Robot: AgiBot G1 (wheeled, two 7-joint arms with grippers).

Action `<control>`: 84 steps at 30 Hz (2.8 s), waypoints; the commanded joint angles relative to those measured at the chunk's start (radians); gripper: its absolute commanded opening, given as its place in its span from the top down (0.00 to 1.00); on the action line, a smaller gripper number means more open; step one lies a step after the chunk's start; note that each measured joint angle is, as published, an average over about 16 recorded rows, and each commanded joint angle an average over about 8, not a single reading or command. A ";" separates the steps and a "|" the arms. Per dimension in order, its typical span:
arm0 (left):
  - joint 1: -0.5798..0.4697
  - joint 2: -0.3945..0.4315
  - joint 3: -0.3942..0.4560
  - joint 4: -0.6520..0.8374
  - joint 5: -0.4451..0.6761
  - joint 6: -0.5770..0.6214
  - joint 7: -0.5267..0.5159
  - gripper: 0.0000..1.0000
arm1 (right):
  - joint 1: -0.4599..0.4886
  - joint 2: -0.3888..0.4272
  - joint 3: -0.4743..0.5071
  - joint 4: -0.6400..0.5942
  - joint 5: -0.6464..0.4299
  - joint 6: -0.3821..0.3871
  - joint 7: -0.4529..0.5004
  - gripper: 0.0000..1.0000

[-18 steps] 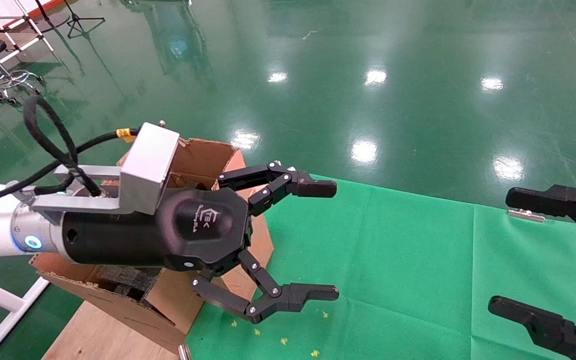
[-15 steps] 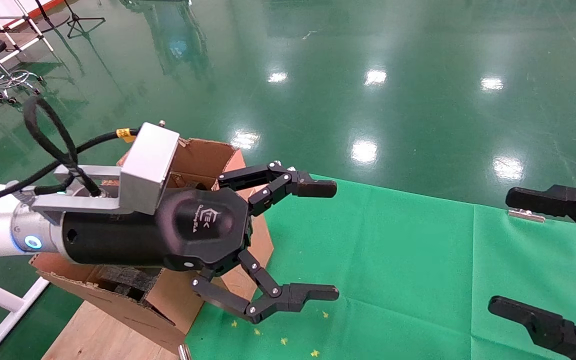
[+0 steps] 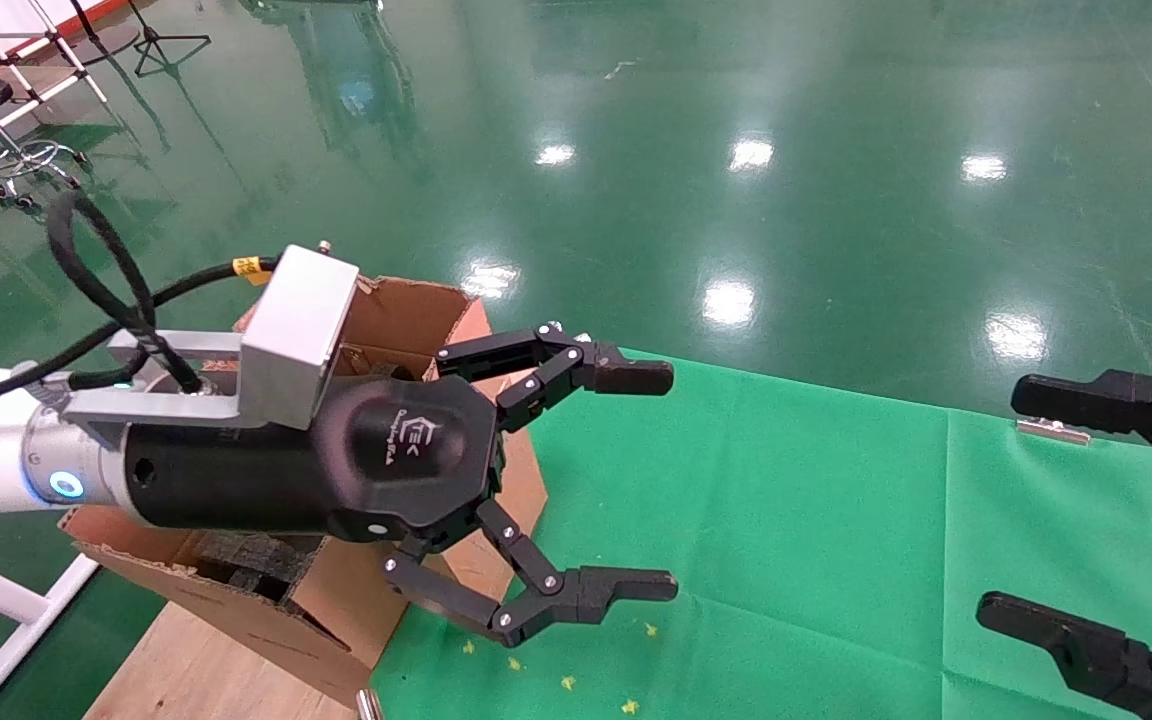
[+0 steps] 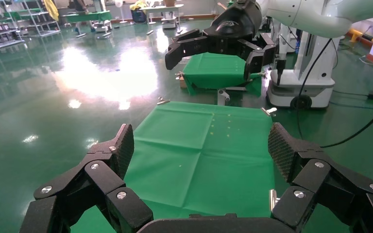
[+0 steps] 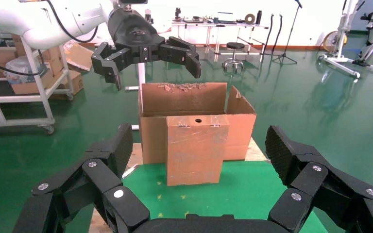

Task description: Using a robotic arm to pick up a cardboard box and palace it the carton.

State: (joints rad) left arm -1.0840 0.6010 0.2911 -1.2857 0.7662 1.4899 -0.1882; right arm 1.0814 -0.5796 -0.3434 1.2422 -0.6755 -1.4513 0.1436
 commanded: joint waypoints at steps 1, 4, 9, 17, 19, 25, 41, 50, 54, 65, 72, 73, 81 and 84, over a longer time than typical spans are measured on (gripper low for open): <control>0.002 0.000 0.000 0.002 -0.002 0.000 0.000 0.00 | 0.000 0.000 0.000 0.000 0.000 0.000 0.000 0.90; -0.014 -0.018 0.016 -0.011 0.060 -0.005 0.002 0.00 | 0.000 0.000 0.000 0.000 0.000 0.000 0.000 1.00; -0.066 -0.048 0.060 -0.052 0.195 0.000 0.014 0.00 | 0.000 0.000 0.000 0.000 0.000 0.000 0.000 1.00; -0.119 -0.060 0.095 -0.056 0.284 0.018 0.039 0.00 | 0.000 0.000 0.000 0.000 0.000 0.001 0.000 1.00; -0.134 -0.064 0.103 -0.053 0.315 0.007 0.035 0.00 | 0.000 0.000 0.000 0.000 0.000 0.001 0.000 1.00; -0.185 -0.068 0.134 -0.042 0.475 -0.104 -0.124 0.00 | 0.000 0.000 0.000 0.000 0.000 0.001 0.000 1.00; -0.352 -0.032 0.253 -0.058 0.861 -0.146 -0.745 0.00 | 0.000 0.000 0.000 0.000 0.000 0.001 0.000 1.00; -0.355 -0.009 0.281 -0.068 0.932 -0.147 -0.854 0.00 | 0.000 0.000 0.000 0.000 0.000 0.001 0.000 1.00; -0.350 0.002 0.294 -0.070 0.956 -0.147 -0.864 0.00 | 0.000 0.000 0.000 0.000 0.000 0.001 0.000 1.00; -0.320 0.016 0.318 -0.071 0.998 -0.159 -0.886 0.00 | 0.000 0.000 0.000 0.000 0.000 0.001 0.000 1.00; -0.302 0.011 0.321 -0.071 1.010 -0.173 -0.894 0.00 | 0.000 0.000 0.000 0.000 0.000 0.001 0.000 0.91; -0.301 0.010 0.321 -0.071 1.011 -0.175 -0.892 0.00 | 0.000 0.000 0.000 0.000 0.000 0.001 0.000 0.78; -0.301 0.007 0.320 -0.072 1.022 -0.189 -0.883 0.93 | 0.000 0.000 0.000 -0.001 0.000 0.001 0.000 0.00; -0.301 0.007 0.320 -0.072 1.021 -0.189 -0.884 1.00 | 0.000 0.000 0.000 -0.001 0.000 0.001 0.000 0.00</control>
State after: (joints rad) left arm -1.3848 0.6085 0.6113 -1.3571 1.7867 1.3018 -1.0723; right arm 1.0812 -0.5792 -0.3435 1.2415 -0.6752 -1.4504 0.1434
